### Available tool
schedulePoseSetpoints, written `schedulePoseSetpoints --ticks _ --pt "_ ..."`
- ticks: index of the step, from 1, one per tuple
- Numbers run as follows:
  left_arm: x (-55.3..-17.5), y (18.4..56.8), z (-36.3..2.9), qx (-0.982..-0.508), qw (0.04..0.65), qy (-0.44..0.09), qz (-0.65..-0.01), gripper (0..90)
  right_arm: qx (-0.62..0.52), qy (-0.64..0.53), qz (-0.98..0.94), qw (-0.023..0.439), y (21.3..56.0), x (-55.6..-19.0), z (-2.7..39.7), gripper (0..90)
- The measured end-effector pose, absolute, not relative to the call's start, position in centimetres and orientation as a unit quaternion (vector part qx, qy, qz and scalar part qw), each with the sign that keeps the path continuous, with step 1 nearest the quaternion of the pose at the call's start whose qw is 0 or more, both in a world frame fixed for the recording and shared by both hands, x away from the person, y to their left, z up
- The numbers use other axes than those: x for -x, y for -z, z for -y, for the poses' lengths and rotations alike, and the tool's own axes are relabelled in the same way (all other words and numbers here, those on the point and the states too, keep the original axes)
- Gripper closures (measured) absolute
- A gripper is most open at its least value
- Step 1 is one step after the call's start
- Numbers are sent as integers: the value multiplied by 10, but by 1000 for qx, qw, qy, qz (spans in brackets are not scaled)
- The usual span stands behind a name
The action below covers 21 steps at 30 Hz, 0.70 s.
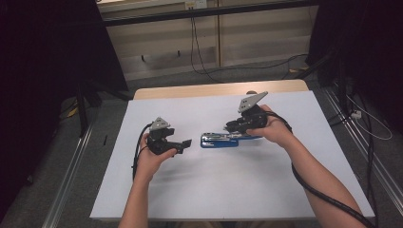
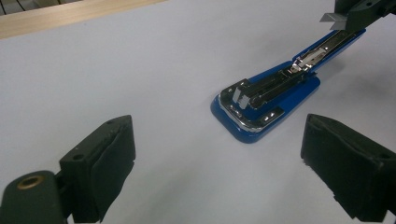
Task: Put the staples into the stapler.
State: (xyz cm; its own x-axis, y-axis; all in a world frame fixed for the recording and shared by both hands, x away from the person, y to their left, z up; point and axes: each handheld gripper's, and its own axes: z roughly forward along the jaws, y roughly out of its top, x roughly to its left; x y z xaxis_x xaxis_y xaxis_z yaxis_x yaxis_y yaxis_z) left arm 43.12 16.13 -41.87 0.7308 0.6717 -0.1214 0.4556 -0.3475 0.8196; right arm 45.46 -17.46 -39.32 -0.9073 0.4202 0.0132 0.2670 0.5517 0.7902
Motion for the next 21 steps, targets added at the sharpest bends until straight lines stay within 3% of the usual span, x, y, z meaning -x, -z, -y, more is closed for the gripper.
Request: schedulePoseSetpoints --ticks 21 --pt "-429 419 -166 -810 451 -116 -356 100 -173 -423 -886 81 392 -465 162 793"
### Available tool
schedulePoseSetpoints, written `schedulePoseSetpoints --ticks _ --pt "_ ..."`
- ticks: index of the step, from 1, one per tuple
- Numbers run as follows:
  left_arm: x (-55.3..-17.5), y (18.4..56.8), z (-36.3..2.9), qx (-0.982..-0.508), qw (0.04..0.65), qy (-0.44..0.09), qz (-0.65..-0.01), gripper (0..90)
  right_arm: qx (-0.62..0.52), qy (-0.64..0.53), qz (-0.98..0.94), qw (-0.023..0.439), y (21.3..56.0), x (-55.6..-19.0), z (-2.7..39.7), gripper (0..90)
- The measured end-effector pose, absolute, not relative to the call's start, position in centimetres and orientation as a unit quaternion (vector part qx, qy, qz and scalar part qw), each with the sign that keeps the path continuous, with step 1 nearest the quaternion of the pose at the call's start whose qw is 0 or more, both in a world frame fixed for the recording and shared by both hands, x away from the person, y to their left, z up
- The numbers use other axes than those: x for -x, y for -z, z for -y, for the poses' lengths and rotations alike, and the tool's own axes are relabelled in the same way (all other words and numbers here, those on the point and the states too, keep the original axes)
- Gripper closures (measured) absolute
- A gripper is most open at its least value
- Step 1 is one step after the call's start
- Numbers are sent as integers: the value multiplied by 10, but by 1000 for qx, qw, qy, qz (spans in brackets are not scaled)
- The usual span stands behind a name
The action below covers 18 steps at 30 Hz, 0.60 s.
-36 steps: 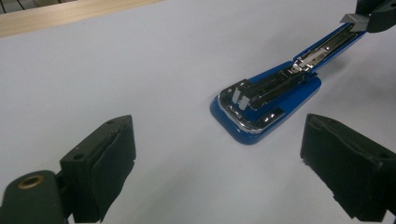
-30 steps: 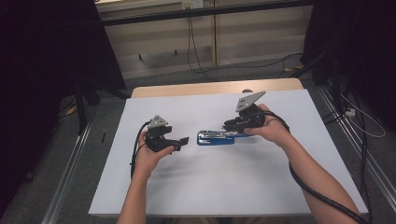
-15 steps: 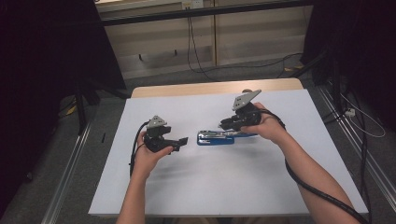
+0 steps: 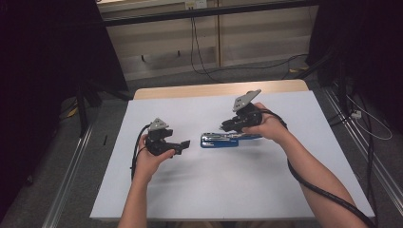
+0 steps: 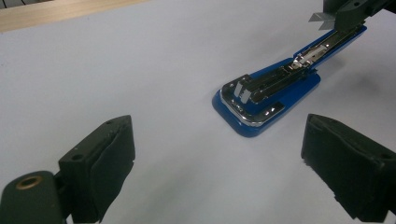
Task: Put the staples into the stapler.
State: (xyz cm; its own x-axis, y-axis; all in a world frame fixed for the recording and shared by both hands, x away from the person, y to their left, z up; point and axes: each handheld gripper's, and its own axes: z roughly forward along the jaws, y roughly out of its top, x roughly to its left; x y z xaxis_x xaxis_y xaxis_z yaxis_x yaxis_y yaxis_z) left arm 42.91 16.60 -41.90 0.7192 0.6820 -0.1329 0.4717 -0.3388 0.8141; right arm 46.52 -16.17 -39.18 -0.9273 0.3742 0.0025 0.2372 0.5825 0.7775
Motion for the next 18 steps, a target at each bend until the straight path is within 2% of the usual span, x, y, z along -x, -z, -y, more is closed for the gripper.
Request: schedulePoseSetpoints --ticks 18 --pt "-430 420 -167 -808 453 -115 -360 100 -148 -411 -896 72 399 -477 147 792"
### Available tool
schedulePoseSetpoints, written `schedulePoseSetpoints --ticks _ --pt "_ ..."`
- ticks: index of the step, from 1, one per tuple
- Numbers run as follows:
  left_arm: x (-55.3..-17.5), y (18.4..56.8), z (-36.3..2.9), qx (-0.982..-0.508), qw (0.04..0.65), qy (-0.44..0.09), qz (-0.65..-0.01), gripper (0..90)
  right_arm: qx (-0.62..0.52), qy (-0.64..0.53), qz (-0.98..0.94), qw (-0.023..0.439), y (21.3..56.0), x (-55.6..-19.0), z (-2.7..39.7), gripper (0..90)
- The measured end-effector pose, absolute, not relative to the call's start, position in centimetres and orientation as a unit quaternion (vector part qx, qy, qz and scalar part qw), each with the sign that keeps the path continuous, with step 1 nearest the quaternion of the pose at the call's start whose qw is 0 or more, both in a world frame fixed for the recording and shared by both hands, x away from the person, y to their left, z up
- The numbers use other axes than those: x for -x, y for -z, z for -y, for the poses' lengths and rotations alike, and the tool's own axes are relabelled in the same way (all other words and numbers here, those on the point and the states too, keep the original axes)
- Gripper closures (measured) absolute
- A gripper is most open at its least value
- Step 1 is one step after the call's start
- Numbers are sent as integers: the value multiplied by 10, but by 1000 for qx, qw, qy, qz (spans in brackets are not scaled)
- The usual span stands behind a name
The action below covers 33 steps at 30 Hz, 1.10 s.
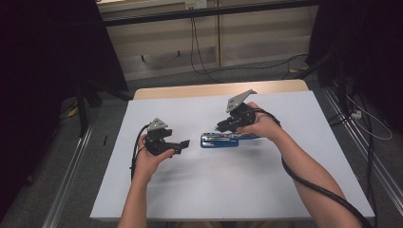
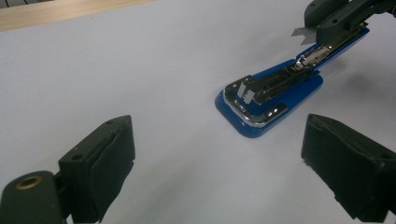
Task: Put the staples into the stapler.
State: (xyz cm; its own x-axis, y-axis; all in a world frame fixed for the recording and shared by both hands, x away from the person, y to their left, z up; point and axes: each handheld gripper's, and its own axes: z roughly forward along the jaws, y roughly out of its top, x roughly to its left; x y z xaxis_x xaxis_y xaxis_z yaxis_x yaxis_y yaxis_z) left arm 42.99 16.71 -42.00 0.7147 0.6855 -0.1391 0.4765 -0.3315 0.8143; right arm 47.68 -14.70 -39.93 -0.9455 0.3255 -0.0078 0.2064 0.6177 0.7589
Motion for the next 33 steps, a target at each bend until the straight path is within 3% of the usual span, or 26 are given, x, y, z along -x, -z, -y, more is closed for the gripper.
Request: schedulePoseSetpoints --ticks 33 --pt "-430 421 -168 -809 446 -122 -362 100 -123 -399 -906 66 402 -491 135 793"
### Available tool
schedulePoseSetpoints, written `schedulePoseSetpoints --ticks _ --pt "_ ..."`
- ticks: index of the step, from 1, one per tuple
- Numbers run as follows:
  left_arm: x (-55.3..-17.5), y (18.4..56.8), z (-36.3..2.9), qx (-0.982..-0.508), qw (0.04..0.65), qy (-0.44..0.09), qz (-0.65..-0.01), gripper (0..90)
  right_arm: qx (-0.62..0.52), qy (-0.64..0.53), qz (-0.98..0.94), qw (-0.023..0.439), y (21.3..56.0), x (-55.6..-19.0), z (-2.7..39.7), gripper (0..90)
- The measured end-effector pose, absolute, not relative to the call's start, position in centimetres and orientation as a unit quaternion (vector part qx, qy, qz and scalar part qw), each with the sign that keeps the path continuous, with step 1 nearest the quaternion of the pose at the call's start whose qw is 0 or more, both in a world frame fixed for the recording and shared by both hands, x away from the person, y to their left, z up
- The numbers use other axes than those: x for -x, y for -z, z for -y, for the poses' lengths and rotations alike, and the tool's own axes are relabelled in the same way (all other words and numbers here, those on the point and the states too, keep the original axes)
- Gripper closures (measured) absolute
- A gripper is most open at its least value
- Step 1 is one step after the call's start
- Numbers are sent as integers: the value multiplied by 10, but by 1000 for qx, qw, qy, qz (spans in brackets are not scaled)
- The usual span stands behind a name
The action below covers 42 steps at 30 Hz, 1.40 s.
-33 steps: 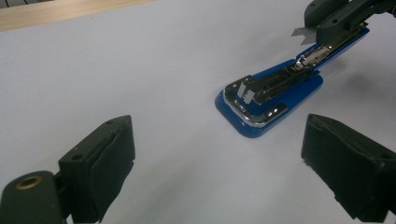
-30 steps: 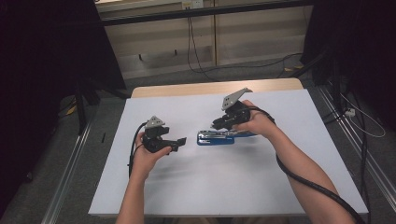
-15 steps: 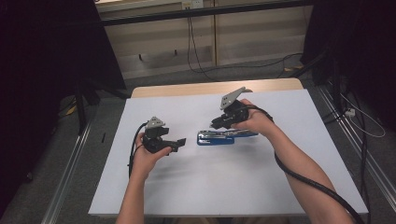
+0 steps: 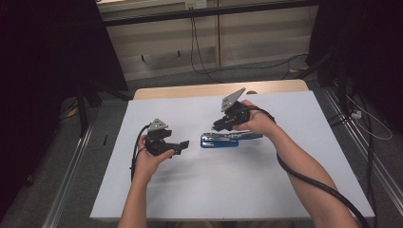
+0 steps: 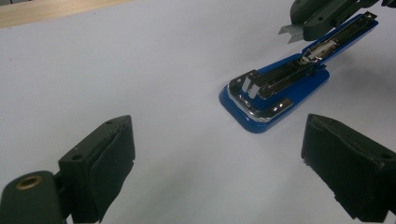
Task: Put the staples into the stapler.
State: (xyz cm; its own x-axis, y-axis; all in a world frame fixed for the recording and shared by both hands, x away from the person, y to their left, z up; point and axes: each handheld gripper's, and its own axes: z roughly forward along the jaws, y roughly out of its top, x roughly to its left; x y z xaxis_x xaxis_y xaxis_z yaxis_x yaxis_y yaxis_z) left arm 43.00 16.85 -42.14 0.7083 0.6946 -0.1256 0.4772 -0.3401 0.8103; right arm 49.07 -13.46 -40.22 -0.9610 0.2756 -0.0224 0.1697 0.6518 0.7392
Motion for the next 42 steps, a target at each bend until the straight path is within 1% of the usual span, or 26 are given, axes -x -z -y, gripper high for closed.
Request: schedulePoseSetpoints --ticks 21,42 --pt "-431 423 -170 -809 445 -122 -365 100 -99 -379 -919 42 415 -495 118 792" --pt "-431 423 -170 -807 450 -116 -365 100 -81 -368 -926 36 420 -499 111 792"
